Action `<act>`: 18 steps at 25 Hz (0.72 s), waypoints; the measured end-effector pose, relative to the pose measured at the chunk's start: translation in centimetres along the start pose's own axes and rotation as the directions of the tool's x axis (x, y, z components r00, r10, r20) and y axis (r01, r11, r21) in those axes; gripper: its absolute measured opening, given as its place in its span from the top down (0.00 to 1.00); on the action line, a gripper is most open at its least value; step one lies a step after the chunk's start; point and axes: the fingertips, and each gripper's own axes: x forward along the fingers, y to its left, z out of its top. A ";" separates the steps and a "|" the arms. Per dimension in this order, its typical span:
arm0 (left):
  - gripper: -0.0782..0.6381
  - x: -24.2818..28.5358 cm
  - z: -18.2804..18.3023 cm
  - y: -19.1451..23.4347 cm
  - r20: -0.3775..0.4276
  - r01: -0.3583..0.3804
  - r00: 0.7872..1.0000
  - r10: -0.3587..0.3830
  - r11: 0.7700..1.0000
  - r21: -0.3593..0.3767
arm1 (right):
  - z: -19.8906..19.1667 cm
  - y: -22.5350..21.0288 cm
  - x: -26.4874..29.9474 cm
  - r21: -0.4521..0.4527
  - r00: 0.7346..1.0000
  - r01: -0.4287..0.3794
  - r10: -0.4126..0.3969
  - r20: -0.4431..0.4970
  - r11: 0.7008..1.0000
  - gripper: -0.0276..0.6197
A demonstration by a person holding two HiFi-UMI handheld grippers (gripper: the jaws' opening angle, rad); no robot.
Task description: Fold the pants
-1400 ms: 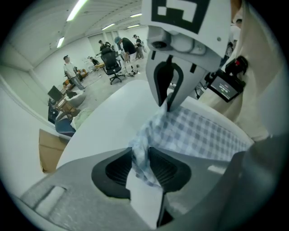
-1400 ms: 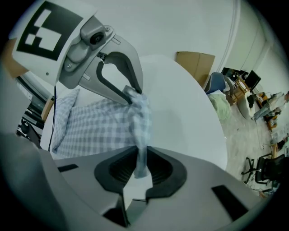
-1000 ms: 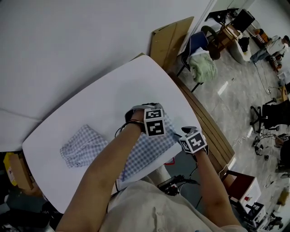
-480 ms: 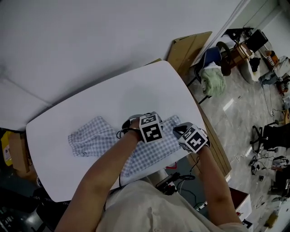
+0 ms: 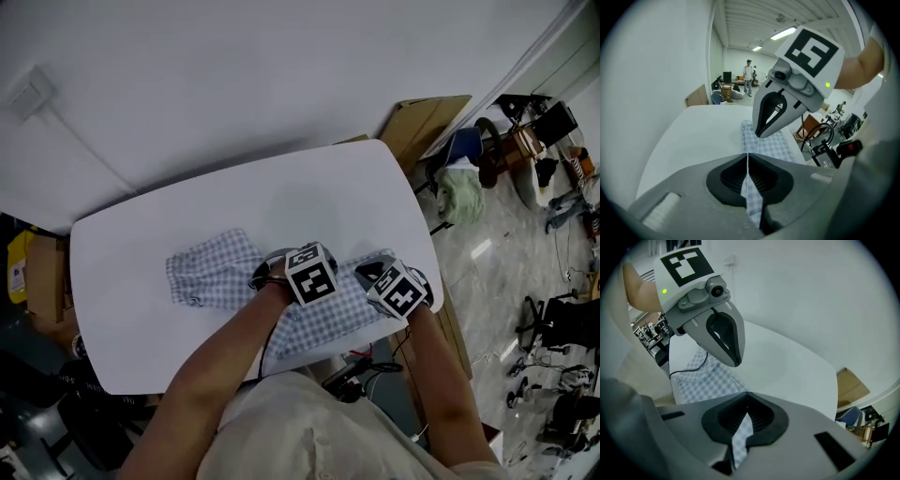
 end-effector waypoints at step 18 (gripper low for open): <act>0.88 -11.0 -9.2 1.5 0.040 -0.203 0.965 0.261 0.832 -0.517 | 13.4 6.1 1.5 -0.326 0.992 -0.110 0.126 0.028 0.939 0.93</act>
